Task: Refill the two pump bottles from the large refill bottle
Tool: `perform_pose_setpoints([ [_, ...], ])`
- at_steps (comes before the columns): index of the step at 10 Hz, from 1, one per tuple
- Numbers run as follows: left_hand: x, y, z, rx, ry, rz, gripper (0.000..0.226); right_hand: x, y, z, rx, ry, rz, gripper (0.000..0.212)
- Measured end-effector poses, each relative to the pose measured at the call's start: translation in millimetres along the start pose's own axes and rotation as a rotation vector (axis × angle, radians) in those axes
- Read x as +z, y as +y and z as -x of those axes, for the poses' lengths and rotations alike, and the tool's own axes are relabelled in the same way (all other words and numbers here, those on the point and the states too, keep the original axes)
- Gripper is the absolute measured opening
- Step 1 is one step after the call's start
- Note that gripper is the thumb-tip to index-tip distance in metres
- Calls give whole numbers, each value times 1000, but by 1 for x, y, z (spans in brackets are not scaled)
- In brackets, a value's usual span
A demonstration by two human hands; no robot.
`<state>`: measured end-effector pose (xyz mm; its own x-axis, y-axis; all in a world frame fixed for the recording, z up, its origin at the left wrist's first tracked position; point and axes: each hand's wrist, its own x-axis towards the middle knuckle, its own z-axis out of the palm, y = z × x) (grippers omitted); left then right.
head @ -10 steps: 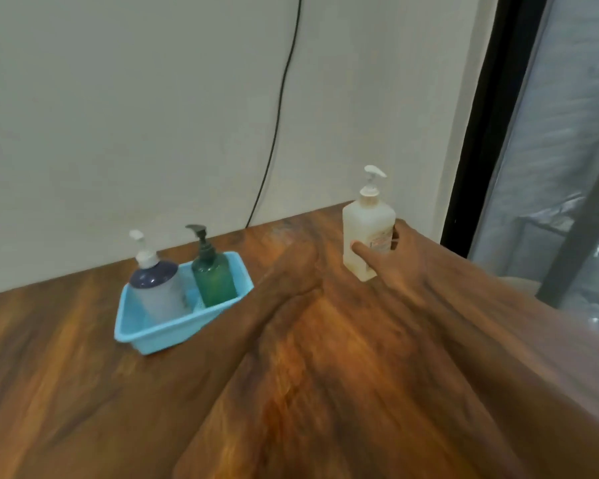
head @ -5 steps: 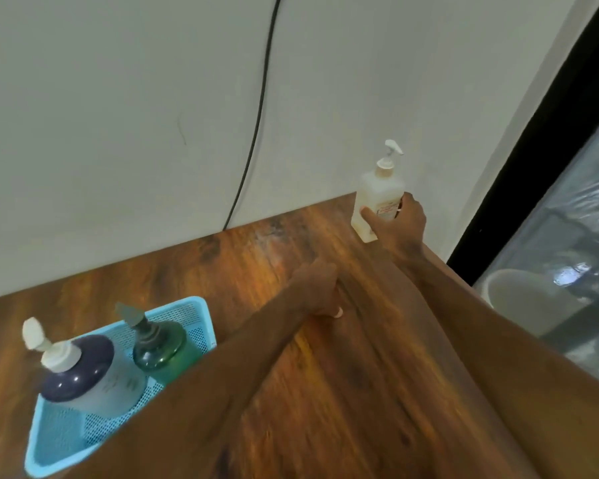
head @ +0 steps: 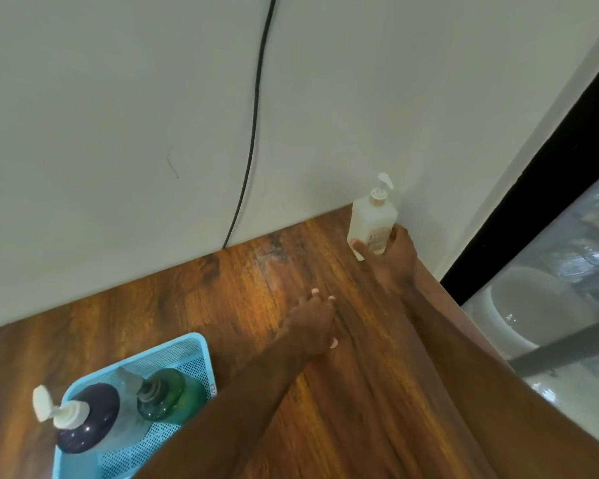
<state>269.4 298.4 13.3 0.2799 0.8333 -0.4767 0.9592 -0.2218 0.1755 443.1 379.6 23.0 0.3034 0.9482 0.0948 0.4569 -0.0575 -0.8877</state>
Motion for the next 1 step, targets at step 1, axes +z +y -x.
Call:
perform_pose_setpoints([
  [1, 1, 4, 9, -38, -18, 42, 91, -10, -4, 19, -75, -119, -68, 52],
])
